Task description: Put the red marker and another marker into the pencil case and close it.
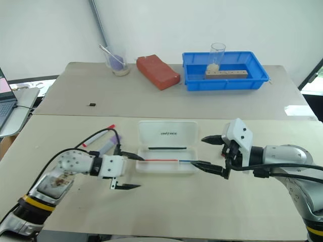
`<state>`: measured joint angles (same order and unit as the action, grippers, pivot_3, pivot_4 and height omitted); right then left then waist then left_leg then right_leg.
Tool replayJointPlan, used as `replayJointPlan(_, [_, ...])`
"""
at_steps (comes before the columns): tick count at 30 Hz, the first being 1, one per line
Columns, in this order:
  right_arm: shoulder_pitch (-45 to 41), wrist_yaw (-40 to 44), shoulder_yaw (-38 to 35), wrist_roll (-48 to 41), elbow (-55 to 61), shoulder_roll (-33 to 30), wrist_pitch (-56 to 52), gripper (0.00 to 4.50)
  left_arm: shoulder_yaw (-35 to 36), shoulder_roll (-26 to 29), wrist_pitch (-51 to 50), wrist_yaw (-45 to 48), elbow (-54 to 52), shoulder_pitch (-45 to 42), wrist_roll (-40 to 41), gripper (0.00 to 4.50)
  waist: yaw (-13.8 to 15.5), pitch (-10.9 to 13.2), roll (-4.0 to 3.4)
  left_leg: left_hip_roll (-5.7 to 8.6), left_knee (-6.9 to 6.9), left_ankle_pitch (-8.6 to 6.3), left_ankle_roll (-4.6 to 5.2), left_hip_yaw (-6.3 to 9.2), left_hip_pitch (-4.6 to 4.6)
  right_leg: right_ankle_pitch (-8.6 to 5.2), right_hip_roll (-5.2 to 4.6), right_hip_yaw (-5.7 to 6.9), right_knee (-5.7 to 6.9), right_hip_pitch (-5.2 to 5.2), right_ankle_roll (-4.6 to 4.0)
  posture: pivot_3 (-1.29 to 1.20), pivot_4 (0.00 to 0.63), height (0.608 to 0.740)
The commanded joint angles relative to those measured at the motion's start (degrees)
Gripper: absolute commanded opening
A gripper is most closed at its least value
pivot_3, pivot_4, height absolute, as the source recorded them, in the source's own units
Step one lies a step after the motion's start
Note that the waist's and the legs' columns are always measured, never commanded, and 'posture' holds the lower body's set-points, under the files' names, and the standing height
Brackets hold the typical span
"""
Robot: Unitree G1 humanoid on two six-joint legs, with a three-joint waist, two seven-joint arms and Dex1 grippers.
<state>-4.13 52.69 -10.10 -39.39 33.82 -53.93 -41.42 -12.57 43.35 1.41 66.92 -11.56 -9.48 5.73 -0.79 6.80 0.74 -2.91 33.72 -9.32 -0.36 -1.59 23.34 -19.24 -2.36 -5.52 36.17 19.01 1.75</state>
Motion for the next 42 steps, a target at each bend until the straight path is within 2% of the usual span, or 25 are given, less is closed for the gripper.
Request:
replayJointPlan(1, [-1.8,0.6,-0.8,-0.9,1.1,-0.2,0.8,4.5,6.3,0.8,-3.1,-3.3,-4.0,2.2,4.0,4.45,0.1,0.0,0.0,-0.01,0.0,0.0,0.0,0.0,0.0,0.0,-0.04,0.02,0.0,-0.01,0.0,0.0,0.15,0.74])
replayJointPlan(4, [-2.9,1.0,-0.5,-1.7,1.2,-0.3,0.3,4.5,14.1,-0.9,-10.1,-10.0,-5.9,4.9,8.0,4.45,0.0,0.0,0.01,-0.05,0.01,0.0,0.0,-0.01,0.0,0.0,-0.08,0.01,0.0,0.0,0.01,0.0,0.15,0.74])
replayJointPlan(10, [-8.1,0.6,1.3,-4.8,2.7,0.1,-2.6,4.5,22.6,-5.1,-20.2,-22.5,-5.8,8.0,9.3,4.45,0.0,0.0,0.02,-0.01,0.01,0.0,0.0,0.01,-0.03,-0.01,-0.07,0.02,0.01,-0.01,0.02,0.0,0.15,0.74])
replayJointPlan(15, [-19.1,-3.7,3.6,-11.4,2.8,2.4,-9.1,4.5,24.1,-8.2,-26.0,-29.0,-5.0,8.4,8.5,4.45,-0.2,0.0,0.0,-0.03,-0.02,0.0,-0.01,0.04,-0.05,0.01,-0.03,0.02,0.05,0.04,-0.01,0.0,0.15,0.74])
replayJointPlan(18, [-22.7,-4.9,4.8,-12.9,2.6,2.9,-11.2,4.5,25.0,-8.4,-27.9,-30.7,-1.9,6.4,8.8,4.45,0.2,0.0,-0.06,-0.03,-0.06,0.0,-0.01,0.06,-0.08,0.01,-0.06,0.05,0.03,0.12,-0.01,0.0,0.15,0.74])
replayJointPlan(27, [-28.8,-6.8,7.3,-15.3,2.9,4.3,-13.2,4.5,22.1,-2.5,-18.4,-22.0,21.0,-4.5,6.3,4.45,0.0,-0.1,0.0,-0.04,-0.18,0.0,-0.01,0.04,-0.06,0.03,-0.22,0.03,0.02,0.19,-0.08,0.0,0.15,0.74])
replayJointPlan(34, [-36.8,-13.4,6.4,-22.1,1.8,8.0,-18.0,4.5,18.9,-1.9,-14.2,-15.9,35.9,-13.9,4.8,4.45,-0.1,-0.1,0.02,-0.04,-0.45,0.0,0.0,0.02,-0.05,0.07,-0.1,0.04,0.05,0.29,-0.15,0.0,0.15,0.74])
replayJointPlan(40, [-40.3,-16.8,6.2,-25.5,1.3,8.4,-20.2,4.5,17.6,-1.7,-11.2,-14.1,44.4,-18.0,2.9,4.45,-0.1,-0.1,0.04,-0.05,-0.45,0.01,0.0,0.01,-0.05,0.07,-0.15,0.04,0.06,0.29,-0.15,0.0,0.15,0.74])
replayJointPlan(42, [-40.4,-17.4,6.3,-25.8,1.4,8.0,-20.3,4.5,17.7,-1.5,-11.7,-13.3,46.6,-18.5,3.1,3.93,-0.1,-0.1,0.04,-0.06,-0.45,0.01,0.0,0.02,-0.04,0.07,-0.14,0.04,0.08,0.31,-0.15,0.0,0.15,0.74])
